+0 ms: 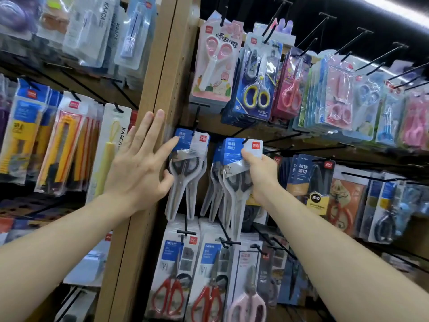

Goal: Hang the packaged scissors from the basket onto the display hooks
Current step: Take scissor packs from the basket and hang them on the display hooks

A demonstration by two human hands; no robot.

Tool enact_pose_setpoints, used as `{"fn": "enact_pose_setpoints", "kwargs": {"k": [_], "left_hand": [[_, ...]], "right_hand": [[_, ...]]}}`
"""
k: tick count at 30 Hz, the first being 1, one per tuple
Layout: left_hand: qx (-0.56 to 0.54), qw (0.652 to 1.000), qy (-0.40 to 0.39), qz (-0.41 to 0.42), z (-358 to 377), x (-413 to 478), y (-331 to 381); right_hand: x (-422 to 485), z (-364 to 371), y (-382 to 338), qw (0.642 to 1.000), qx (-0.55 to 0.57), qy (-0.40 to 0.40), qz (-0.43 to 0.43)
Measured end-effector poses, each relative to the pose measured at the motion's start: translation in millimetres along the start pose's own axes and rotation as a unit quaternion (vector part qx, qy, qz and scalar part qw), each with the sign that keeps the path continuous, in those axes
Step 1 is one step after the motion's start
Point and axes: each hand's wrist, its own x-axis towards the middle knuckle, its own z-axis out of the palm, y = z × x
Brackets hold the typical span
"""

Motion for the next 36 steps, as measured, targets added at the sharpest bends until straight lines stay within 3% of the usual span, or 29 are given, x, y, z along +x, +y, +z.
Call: {"fn": "enact_pose_setpoints", "kwargs": {"k": [3,6,8,10,12,14,20,25,30,32,36], "left_hand": [[-0.003,1.0,0.007,-0.004,0.3,-0.1,1.4],[-0.007,1.0,0.012,-0.002,1.5,-0.8,0.8],[-0.008,1.0,0.016,0.001,1.9,-2.3,0.2],[-0.008,1.0,0.014,0.0,1.8,-3.2,0.7],[-0.006,1.0,0.012,0.0,1.6,-3.0,1.3],[-0.002,1.0,0.013,-0.001,1.8,-3.3,1.6],[0.012,1.0,0.013,-0.003,-0.2,-4.2,3.4],[0.037,0.999,0.008,-0.003,-3.6,-3.1,5.3],[0.037,0.999,0.001,0.0,-6.5,-2.9,4.4],[0.029,0.999,-0.021,-0.007,-7.0,-3.7,5.3],[0.043,0.997,-0.049,-0.029,-8.6,-2.6,6.3]], "right_hand": [[1.3,4.0,11.4,0.999,-0.027,0.025,-0.012],[-7.6,0.7,23.6,0.977,-0.137,0.096,-0.133],[-14.4,-9.0,35.4,0.902,-0.27,0.147,-0.303],[-13.1,-20.1,47.7,0.783,-0.407,0.135,-0.449],[-7.5,-26.9,58.2,0.681,-0.529,0.063,-0.502],[-5.5,-26.7,64.1,0.632,-0.608,-0.002,-0.48],[12.9,-1.9,57.1,0.652,-0.687,-0.127,-0.296],[36.1,12.6,56.9,0.636,-0.72,-0.179,-0.213],[48.0,12.8,44.3,0.641,-0.712,-0.221,-0.181],[42.8,9.4,39.6,0.657,-0.693,-0.229,-0.187],[18.6,-1.0,30.2,0.652,-0.685,-0.232,-0.227]]}}
